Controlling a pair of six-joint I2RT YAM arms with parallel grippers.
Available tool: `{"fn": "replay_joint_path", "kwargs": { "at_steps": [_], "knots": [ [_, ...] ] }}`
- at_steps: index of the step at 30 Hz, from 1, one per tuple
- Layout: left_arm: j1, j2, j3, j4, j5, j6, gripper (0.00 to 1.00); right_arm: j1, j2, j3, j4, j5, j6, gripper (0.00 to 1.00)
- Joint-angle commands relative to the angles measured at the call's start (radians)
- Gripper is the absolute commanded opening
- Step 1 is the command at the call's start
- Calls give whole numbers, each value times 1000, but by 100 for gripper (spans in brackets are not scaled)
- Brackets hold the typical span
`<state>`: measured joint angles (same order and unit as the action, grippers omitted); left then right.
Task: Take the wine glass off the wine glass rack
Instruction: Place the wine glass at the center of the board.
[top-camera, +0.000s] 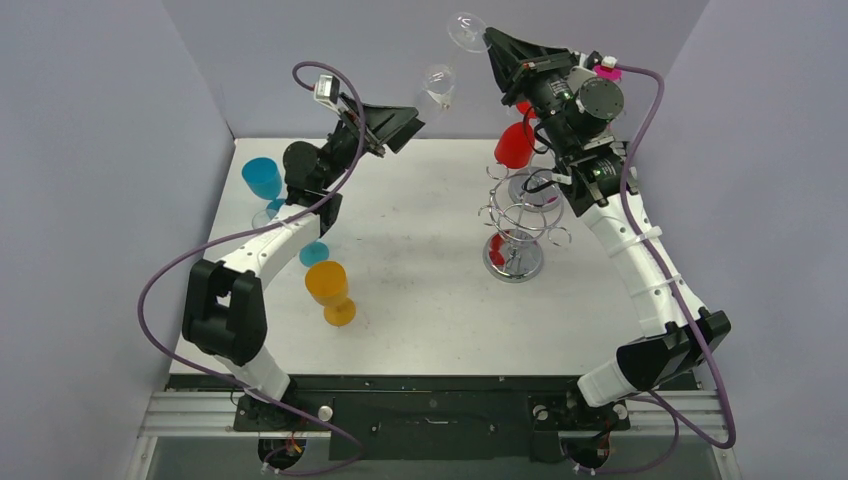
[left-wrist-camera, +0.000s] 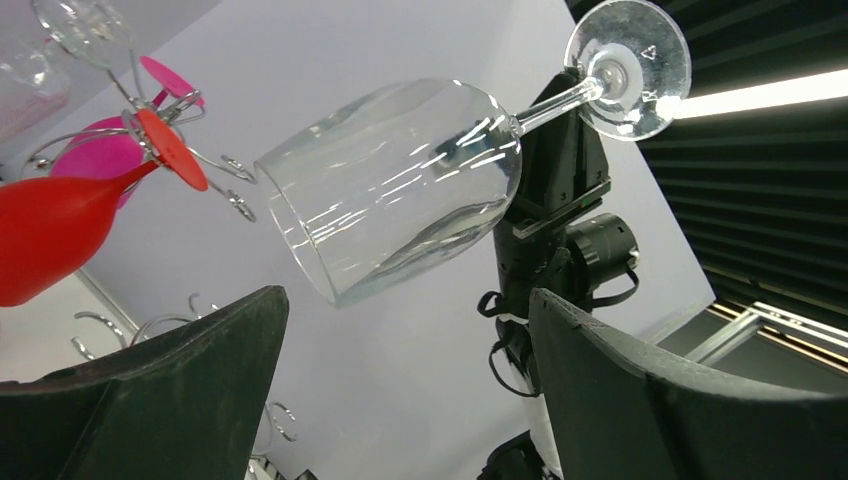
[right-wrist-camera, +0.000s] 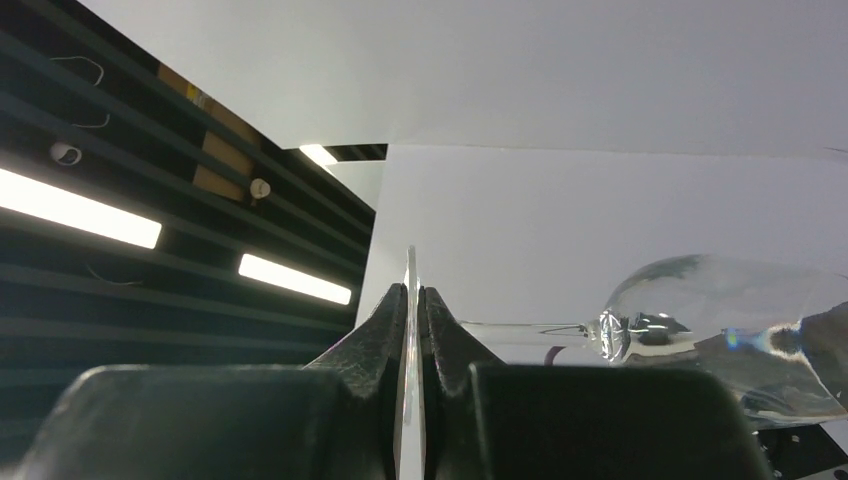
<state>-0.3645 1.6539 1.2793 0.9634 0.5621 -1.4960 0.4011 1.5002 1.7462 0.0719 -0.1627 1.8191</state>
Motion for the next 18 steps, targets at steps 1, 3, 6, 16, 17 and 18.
{"fn": "replay_joint_path", "kwargs": {
  "at_steps": [1,3,6,16,17,18],
  "knots": [
    [7,16,30,217,9,-110,85,7,-4,-6,165,-14,67,0],
    [7,25,33,285,2,-145,81,7,-4,-16,183,-20,82,0],
    [6,31,43,346,-8,-188,75,7,-1,-28,210,-29,105,0],
    [6,1,92,386,-22,-199,60,7,-9,-118,306,-53,187,0],
    [6,0,95,387,-22,-197,59,7,-9,-123,313,-57,198,0],
    [6,-1,100,384,-22,-190,58,7,-9,-128,320,-58,199,0]
  ]
}}
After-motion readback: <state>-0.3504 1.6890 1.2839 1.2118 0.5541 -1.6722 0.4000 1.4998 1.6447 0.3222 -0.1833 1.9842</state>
